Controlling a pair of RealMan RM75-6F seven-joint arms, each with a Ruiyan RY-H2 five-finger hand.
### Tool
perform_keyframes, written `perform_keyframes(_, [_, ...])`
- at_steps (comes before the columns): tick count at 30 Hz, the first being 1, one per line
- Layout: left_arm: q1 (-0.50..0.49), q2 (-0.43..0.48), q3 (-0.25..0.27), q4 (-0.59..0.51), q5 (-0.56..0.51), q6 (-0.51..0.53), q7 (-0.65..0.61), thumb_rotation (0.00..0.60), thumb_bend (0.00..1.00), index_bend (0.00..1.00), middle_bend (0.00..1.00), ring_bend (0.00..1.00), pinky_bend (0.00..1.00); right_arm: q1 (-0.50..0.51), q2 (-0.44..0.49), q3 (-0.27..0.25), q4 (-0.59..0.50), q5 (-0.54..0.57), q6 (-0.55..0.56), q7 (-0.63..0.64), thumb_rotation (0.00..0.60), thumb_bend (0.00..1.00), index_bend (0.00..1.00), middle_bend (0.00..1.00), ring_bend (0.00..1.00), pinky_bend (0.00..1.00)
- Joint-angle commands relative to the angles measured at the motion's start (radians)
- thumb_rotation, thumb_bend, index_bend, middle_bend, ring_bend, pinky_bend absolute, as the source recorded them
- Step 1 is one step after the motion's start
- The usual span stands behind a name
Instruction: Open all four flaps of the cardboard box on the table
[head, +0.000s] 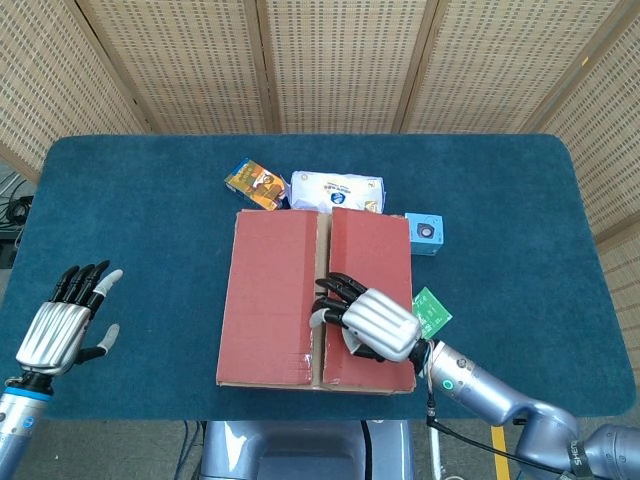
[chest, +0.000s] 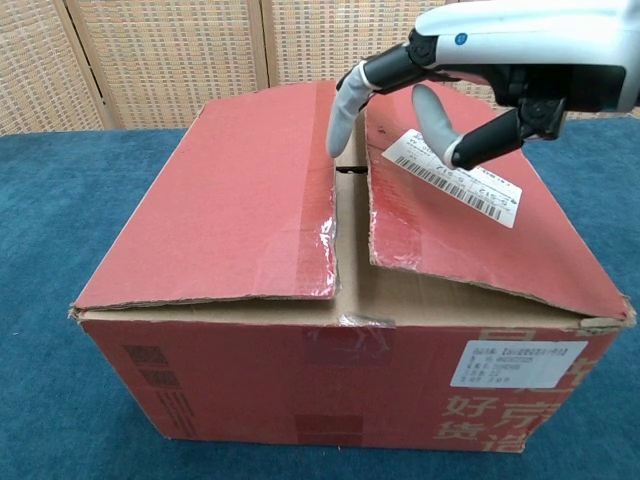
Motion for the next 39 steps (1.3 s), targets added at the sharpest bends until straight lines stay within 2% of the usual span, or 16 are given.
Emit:
perform_keyframes(1, [-0.002,-0.001,0.002,0.001,0.0,-0.003,-0.004,0.514,0.44,0.07,0.0,0.0,0.0,0.005,-0.005,-0.002,0.004,0.005,-0.003,-0.007,0.6,1.0,0.32,0.28,0.0,0.02])
perform_keyframes(6, [-0.004,-0.003,0.001,0.005,-0.005,-0.005,-0.008,0.514,0.44,0.07,0.0,0.0,0.0,0.013,-0.015,-0.004,0.017,0.02,-0.01,-0.021,0.6,1.0,0.34,0.31,0.0,0.02])
perform_keyframes(14, [-0.008,-0.004,0.0,0.004,-0.011,-0.006,-0.005,0.514,0.44,0.07,0.0,0.0,0.0,0.012,-0.027,-0.007,0.04,0.029,0.008,-0.034,0.6,1.0,0.38,0.42,0.01,0.02])
perform_keyframes(20, [-0.008,-0.002,-0.001,0.005,-0.008,0.0,-0.008,0.514,0.44,0.07,0.0,0.0,0.0,0.009,-0.016,-0.008,0.037,0.021,0.026,-0.041,0.6,1.0,0.38,0.46,0.03,0.02])
perform_keyframes(29, [-0.008,0.006,-0.001,0.008,0.002,0.009,-0.015,0.513,0.44,0.07,0.0,0.0,0.0,-0.008,0.063,0.006,0.001,0.012,0.066,-0.062,0.6,1.0,0.39,0.47,0.04,0.02])
perform_keyframes(39, [-0.012,0.015,0.002,-0.001,0.02,0.01,-0.028,0.514,0.44,0.07,0.0,0.0,0.0,-0.056,0.193,0.012,-0.03,0.015,0.119,-0.07,0.6,1.0,0.39,0.47,0.04,0.02])
